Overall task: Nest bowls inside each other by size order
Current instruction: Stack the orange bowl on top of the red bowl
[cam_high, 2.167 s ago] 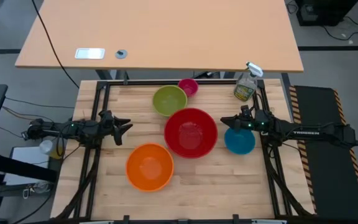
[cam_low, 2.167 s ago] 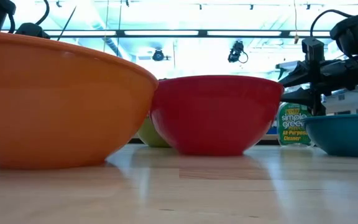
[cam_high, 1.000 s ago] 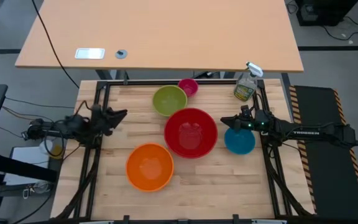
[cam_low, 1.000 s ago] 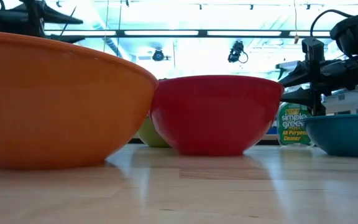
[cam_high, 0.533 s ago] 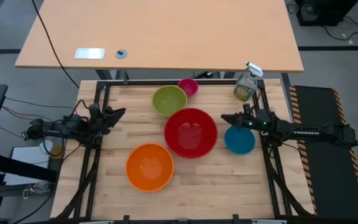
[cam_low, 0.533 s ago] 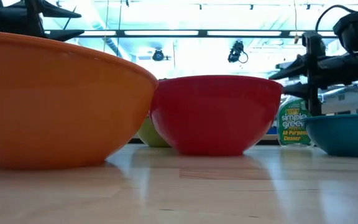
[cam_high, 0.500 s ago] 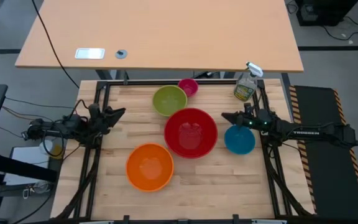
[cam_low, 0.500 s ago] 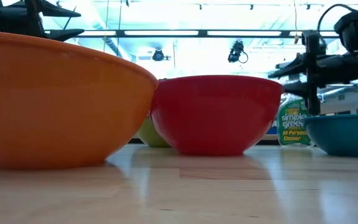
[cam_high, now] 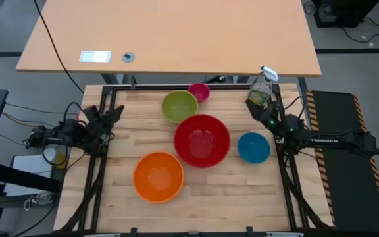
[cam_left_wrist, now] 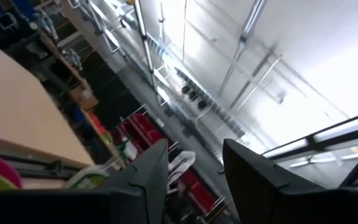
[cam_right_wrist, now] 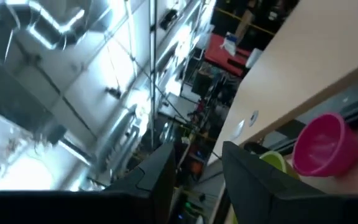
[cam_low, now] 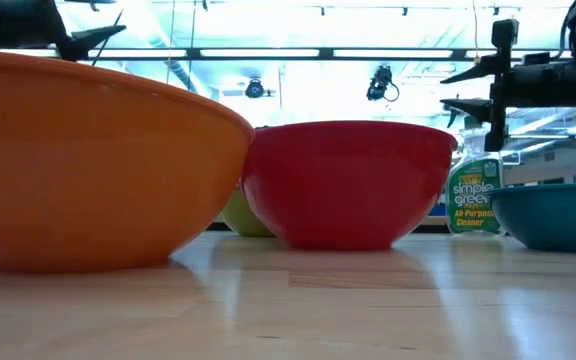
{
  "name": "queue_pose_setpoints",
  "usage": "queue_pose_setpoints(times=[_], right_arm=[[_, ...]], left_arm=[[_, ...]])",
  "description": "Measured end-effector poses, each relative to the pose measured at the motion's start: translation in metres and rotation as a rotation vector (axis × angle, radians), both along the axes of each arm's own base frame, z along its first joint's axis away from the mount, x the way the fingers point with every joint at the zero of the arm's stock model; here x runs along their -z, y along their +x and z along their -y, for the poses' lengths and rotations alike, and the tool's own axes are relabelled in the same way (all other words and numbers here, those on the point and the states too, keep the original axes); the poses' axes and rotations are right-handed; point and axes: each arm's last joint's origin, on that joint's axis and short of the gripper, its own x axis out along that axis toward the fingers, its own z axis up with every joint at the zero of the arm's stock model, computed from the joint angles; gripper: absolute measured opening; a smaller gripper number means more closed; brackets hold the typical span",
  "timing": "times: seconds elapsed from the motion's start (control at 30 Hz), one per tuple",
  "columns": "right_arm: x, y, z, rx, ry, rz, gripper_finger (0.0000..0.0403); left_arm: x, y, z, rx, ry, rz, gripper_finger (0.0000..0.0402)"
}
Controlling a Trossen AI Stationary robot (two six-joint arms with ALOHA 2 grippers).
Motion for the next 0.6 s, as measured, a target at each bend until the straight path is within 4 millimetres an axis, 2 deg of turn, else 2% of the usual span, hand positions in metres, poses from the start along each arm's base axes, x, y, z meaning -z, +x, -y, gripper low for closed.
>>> queue_pose_setpoints(times=[0.13,0.23,0.3,0.47,0.6], right_arm=[[-0.006,0.002,-0.001,-0.033,0.06,0.069,0.0142],[-0.026,0.006,-0.002,-0.032,0.041,0.107,0.0142],[-0.043,0.01,-0.002,-0.024,-0.01,0.093,0.0142],[-0.083,0.026,-0.002,-0.018,-0.088,-0.089,0.0142],[-0.103,0.04,0.0,-0.031,-0.044,-0.325,0.0142]], left_arm=[[-0.006,-0.003,0.0,0.007,-0.01,0.032,0.0156],[-0.015,-0.005,0.0,0.016,0.002,-0.017,0.0156],[-0.021,-0.006,0.0,0.023,0.011,-0.117,0.0156],[-0.043,-0.01,-0.001,0.042,0.033,-0.402,0.0156],[-0.06,-0.005,-0.001,0.012,0.049,-0.597,0.0156]])
